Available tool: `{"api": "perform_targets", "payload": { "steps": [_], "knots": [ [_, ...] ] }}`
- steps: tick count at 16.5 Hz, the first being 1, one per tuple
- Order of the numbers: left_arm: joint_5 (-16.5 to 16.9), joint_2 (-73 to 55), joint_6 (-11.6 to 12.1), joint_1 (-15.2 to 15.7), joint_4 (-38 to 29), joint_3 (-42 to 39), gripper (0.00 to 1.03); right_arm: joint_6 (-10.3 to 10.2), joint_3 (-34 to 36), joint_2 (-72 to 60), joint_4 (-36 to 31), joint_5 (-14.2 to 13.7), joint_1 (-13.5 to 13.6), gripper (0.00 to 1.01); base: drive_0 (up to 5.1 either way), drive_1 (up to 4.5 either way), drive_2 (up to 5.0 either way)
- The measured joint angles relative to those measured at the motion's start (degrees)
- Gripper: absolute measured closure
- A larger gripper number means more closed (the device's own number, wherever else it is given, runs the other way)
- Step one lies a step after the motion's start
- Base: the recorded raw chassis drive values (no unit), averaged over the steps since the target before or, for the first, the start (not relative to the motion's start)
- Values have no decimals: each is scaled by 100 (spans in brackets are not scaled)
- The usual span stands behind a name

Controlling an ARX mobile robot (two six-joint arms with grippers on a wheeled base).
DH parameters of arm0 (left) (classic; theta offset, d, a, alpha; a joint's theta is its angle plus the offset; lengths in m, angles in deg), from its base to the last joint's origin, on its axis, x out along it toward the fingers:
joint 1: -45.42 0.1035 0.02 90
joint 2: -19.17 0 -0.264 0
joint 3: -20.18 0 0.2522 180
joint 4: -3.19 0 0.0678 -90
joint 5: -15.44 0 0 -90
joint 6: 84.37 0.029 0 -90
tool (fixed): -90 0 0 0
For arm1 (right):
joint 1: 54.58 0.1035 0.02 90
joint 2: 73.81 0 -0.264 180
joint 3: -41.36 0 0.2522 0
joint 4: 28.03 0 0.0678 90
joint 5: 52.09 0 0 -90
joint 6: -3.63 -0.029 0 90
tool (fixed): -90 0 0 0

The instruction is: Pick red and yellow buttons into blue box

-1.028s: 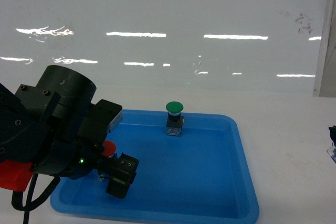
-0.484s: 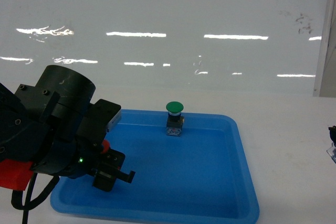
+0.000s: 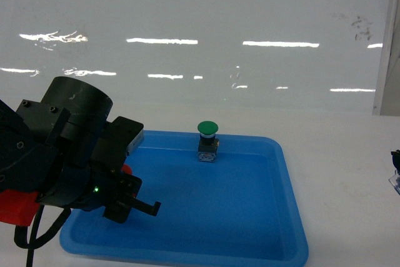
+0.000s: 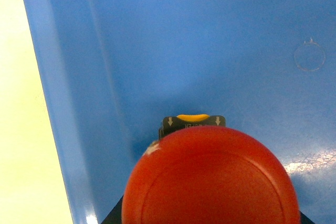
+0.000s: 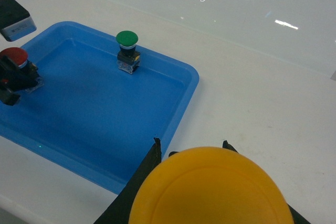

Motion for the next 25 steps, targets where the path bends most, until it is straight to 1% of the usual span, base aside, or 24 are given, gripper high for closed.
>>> {"api": "perform_targets", "payload": {
  "steps": [3,5,7,10,12,14,17,19,23,25],
  "knots": [
    [24,442,50,245,-262,-321,78,0,0,0,0,0,0,74,0,0,0],
    [17,1056,313,452,-616,-575,78,0,0,0,0,0,0,74,0,0,0],
    [136,1784,525,654,-697,-883,78,0,0,0,0,0,0,74,0,0,0],
    [481,2710,750,855,-608,-1307,78,0,0,0,-2,0,0,74,0,0,0],
    [699,3506,861,1010,-551,-1622,78,0,0,0,0,0,0,74,0,0,0],
    [949,4277,922,1180,-396,-1899,78,0,0,0,0,0,0,74,0,0,0],
    [1320,5226,979,1401,-66,-2282,78,0,0,0,0,0,0,74,0,0,0],
    [1707,5888,1038,1587,205,-2511,78,0,0,0,0,0,0,74,0,0,0],
    [2212,6472,1051,2009,470,-2861,78,0,0,0,0,0,0,74,0,0,0],
    [2422,6649,1064,2288,560,-3003,78,0,0,0,2,0,0,74,0,0,0]
  ]
}}
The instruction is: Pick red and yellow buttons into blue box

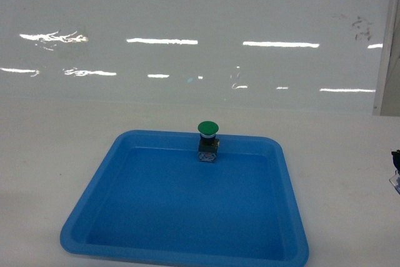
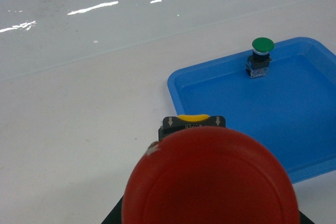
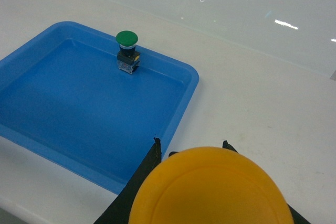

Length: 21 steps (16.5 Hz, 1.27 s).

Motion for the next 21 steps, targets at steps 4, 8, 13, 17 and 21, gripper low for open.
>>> {"api": "perform_targets", "payload": {
  "steps": [4,8,13,17,21],
  "knots": [
    [208,208,72,262,129,-66,78,0,0,0,-2,0,0,74,0,0,0],
    [223,205,118,262,127,-66,79,-2,0,0,0,0,0,74,-2,-80,76],
    [221,188,118,267,129,-70,79,-2,0,-13,7,0,0,74,257,-506,230],
    [223,197,118,267,127,-76,79,-2,0,-11,7,-2,0,74,327,-487,162],
    [227,199,118,258,129,-81,79,0,2,-11,0,-2,0,74,396,-459,59]
  ]
}}
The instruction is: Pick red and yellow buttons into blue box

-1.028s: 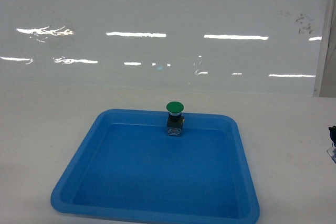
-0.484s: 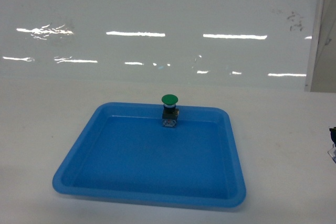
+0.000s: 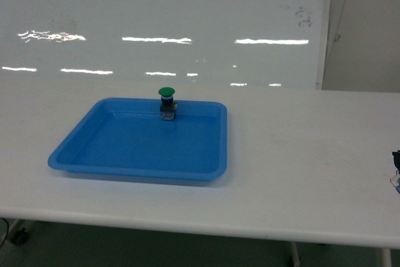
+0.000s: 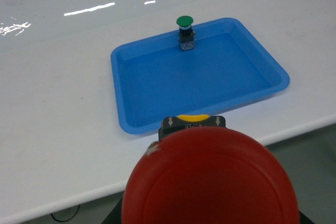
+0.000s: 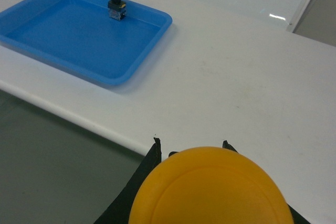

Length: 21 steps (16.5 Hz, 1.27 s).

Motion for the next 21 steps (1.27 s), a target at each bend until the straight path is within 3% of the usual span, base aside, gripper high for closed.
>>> {"api": "perform_targets", "payload": {
  "steps": [21],
  "knots": [
    [-2,15,0,0,-2,-2,79,0,2,0,9,-15,0,74,443,-416,0]
  ]
}}
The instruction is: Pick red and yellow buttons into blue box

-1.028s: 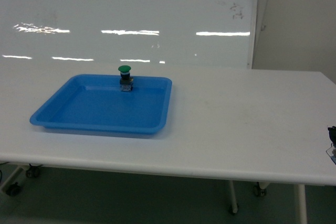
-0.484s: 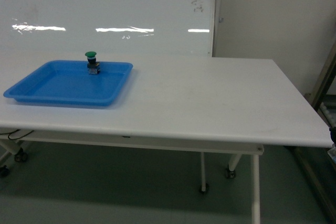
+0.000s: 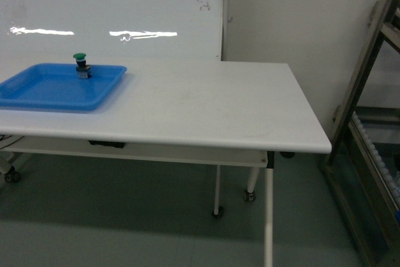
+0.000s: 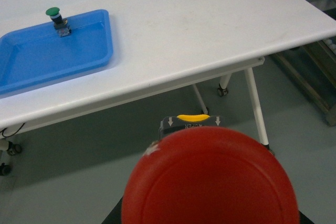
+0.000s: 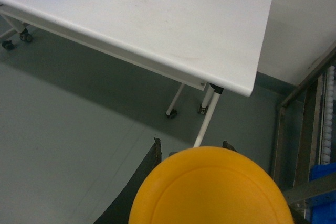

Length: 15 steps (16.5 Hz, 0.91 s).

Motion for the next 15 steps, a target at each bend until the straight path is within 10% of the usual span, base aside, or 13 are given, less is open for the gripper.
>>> {"api": "perform_targets", "payload": {
  "steps": [15],
  "knots": [
    [0,-11,0,4,4,-2,79,0,4,9,-7,2,0,74,494,-248,-234]
  ]
}}
